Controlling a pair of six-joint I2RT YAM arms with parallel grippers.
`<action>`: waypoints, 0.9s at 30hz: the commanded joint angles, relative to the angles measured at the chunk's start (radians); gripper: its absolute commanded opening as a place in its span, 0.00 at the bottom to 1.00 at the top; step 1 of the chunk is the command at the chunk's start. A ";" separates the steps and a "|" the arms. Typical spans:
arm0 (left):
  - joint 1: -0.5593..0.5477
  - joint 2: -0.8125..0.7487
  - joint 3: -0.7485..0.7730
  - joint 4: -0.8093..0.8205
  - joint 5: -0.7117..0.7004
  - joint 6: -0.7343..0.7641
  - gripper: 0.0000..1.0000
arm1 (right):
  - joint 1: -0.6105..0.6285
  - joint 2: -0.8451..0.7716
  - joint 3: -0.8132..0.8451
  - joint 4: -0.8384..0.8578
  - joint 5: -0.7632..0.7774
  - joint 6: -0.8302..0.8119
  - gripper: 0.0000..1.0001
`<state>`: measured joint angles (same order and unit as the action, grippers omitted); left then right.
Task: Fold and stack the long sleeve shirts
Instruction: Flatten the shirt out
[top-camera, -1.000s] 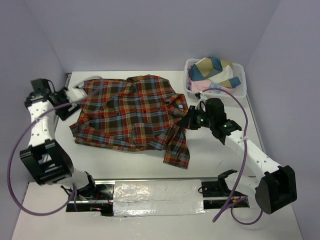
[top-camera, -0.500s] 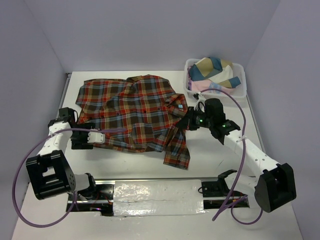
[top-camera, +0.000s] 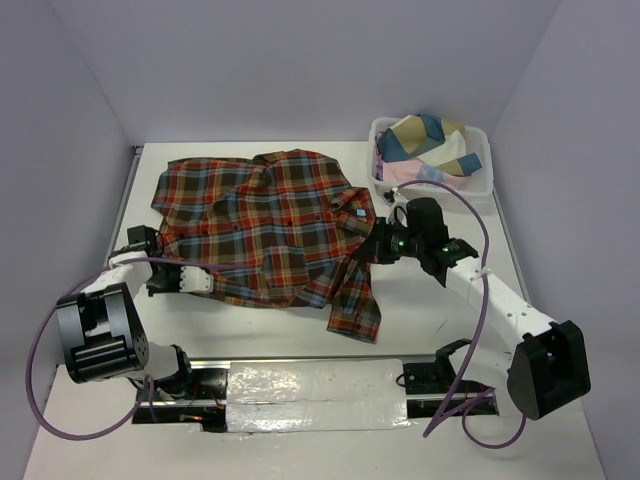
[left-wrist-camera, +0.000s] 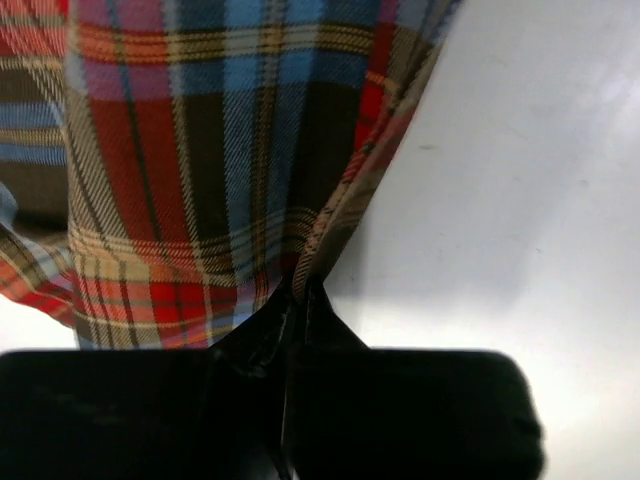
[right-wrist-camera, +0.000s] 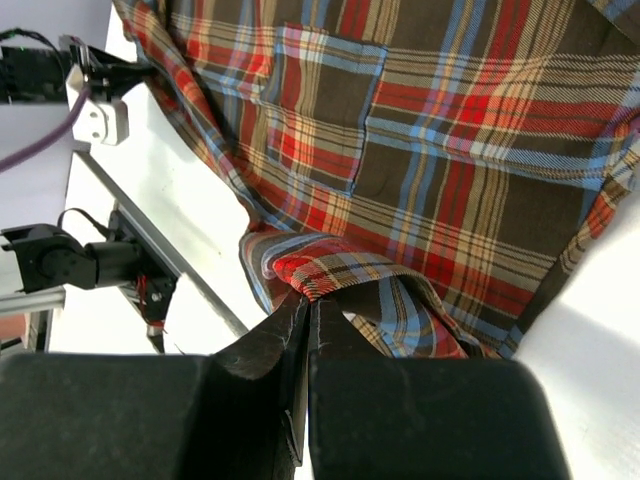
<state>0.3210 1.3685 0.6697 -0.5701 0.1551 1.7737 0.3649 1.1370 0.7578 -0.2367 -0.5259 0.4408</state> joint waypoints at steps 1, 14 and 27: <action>-0.003 0.020 0.048 0.062 0.040 -0.110 0.00 | -0.017 0.006 0.055 -0.006 0.003 -0.027 0.00; -0.010 0.389 1.201 0.177 0.198 -0.982 0.00 | -0.253 0.883 1.909 -0.304 -0.074 0.104 0.00; 0.019 0.130 0.944 -0.066 0.271 -0.499 0.00 | -0.235 0.292 0.973 -0.043 -0.111 0.038 0.00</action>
<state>0.3141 1.5555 1.6814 -0.4500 0.4095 1.0557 0.1143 1.5742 1.9144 -0.2501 -0.6189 0.5571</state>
